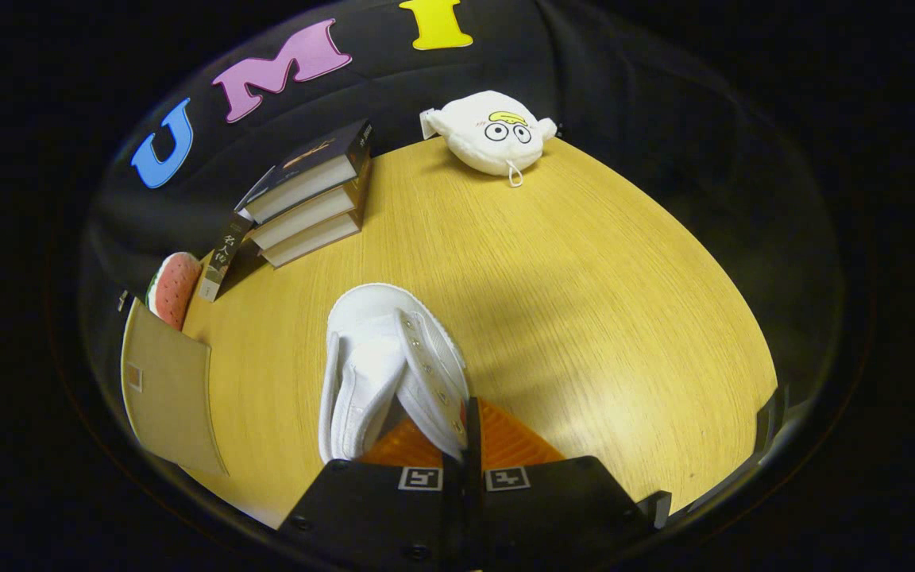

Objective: Open the storage box then place both shoes into the box .Put the left shoe in first, then the right shoe, with the right side of both shoes facing outward in a uniform manner.

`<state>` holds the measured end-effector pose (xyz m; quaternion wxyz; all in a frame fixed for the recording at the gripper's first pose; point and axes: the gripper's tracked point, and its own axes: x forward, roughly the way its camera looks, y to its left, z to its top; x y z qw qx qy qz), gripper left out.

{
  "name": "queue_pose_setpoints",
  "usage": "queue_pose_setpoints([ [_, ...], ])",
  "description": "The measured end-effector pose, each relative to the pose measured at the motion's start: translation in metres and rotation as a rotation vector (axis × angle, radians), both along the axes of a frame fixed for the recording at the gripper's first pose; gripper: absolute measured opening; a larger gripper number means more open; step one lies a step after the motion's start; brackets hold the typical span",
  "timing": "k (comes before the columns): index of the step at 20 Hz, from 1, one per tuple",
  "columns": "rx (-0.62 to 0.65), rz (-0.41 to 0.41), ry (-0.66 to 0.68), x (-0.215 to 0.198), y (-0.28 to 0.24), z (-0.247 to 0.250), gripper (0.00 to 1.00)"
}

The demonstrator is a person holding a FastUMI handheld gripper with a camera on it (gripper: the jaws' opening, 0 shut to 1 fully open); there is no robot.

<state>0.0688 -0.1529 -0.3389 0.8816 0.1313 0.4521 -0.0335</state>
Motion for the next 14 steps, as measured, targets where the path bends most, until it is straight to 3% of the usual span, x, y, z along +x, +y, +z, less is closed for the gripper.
queue_pose_setpoints([
  [8,0.074,-0.037,-0.068,-0.013,0.048,0.114,0.05],
  [14,0.286,-0.03,-0.145,-0.006,0.184,0.205,0.05],
])
